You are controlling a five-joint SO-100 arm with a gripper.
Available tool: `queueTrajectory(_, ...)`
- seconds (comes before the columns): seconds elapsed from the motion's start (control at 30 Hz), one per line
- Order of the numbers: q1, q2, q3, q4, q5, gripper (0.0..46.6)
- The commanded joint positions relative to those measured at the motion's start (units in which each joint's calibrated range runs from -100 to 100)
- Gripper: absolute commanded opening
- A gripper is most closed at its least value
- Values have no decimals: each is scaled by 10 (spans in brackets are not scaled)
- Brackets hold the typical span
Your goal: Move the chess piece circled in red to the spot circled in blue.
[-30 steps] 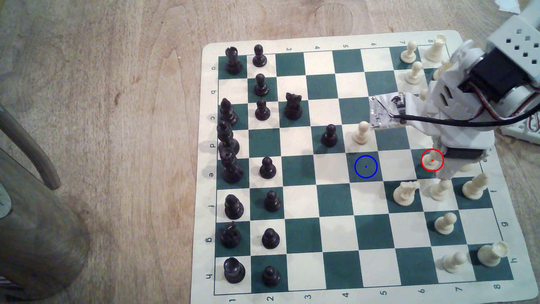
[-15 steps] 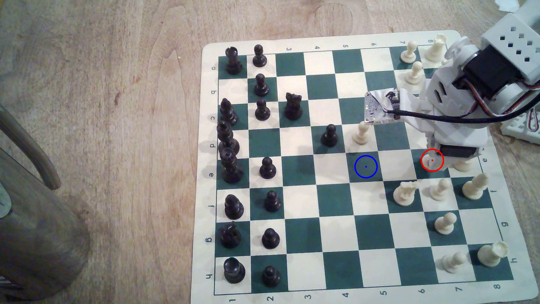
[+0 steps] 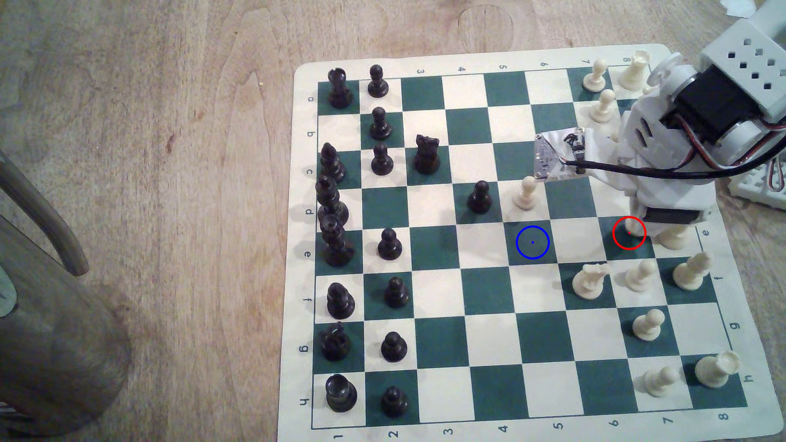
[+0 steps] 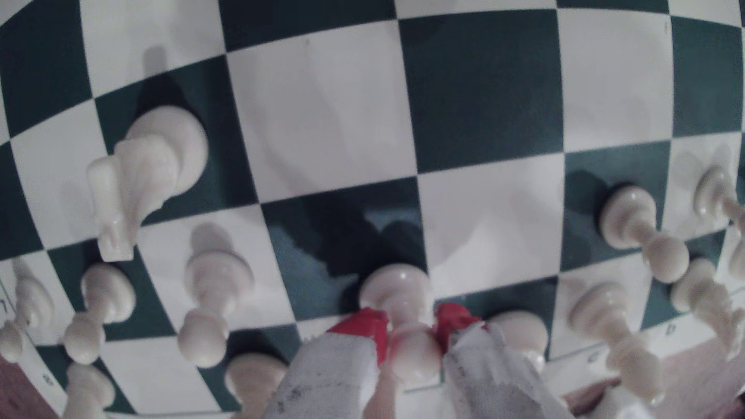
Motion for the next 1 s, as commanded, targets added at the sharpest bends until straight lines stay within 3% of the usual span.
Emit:
queueTrajectory(0.0, 7, -55, -99, 72, 1, 3)
queueTrajectory(0.27, 36, -21, -243, 111, 11, 2)
queueTrajectory(0.63, 86, 181, -422, 74, 32, 2)
queueTrajectory(0.97, 88, 280, -473, 55, 36, 2)
